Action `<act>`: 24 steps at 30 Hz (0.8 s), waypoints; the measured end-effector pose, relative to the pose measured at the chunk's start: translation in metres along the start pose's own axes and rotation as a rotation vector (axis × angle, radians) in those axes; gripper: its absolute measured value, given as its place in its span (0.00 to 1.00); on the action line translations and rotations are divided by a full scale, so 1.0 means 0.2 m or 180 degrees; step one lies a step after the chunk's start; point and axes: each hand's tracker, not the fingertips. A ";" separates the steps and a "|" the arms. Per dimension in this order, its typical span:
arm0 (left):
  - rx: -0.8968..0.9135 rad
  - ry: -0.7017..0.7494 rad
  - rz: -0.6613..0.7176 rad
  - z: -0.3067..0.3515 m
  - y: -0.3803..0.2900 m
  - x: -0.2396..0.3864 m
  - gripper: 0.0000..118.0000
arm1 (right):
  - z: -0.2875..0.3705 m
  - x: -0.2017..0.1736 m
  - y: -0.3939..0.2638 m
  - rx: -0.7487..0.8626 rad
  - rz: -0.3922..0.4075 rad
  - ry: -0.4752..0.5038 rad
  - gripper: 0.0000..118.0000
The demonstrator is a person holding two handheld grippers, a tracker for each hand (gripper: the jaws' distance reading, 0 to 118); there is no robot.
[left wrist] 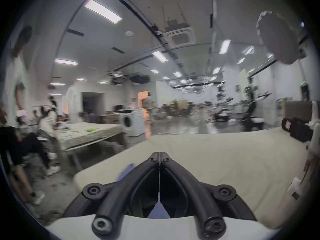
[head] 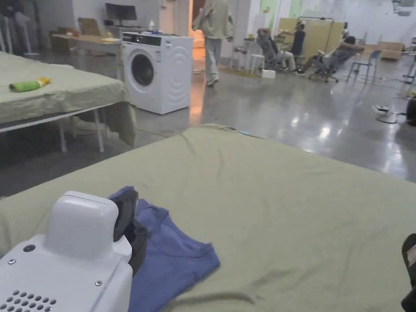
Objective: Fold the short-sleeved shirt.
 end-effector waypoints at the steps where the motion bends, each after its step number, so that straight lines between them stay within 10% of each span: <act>1: -0.0066 0.0148 -0.0002 0.02 -0.02 -0.07 0.00 | -0.05 -0.07 -0.01 -0.0035 0.0005 0.0157 0.02; 7: -0.0400 0.0357 0.0237 -0.02 -0.15 -0.29 0.00 | -0.22 -0.30 -0.07 -0.0193 -0.0063 0.0719 0.02; 15: -0.0875 -0.0414 0.0252 -0.47 -0.38 -0.32 0.03 | -0.35 -0.28 -0.17 -0.0494 0.0251 0.0612 0.02; 17: -0.0981 -0.0613 0.0192 -0.61 -0.45 -0.31 0.33 | -0.37 -0.25 -0.20 -0.0600 0.0282 0.0539 0.02; 18: -0.1083 -0.0686 0.0153 -0.67 -0.49 -0.30 0.76 | -0.38 -0.24 -0.21 -0.0641 0.0284 0.0504 0.02; 19: -0.1222 -0.0727 0.0130 -0.75 -0.53 -0.29 0.92 | -0.39 -0.22 -0.23 -0.0691 0.0275 0.0474 0.02; 24: -0.1651 -0.0873 -0.0021 -1.02 -0.72 -0.28 0.93 | -0.42 -0.18 -0.29 -0.0857 0.0239 0.0354 0.02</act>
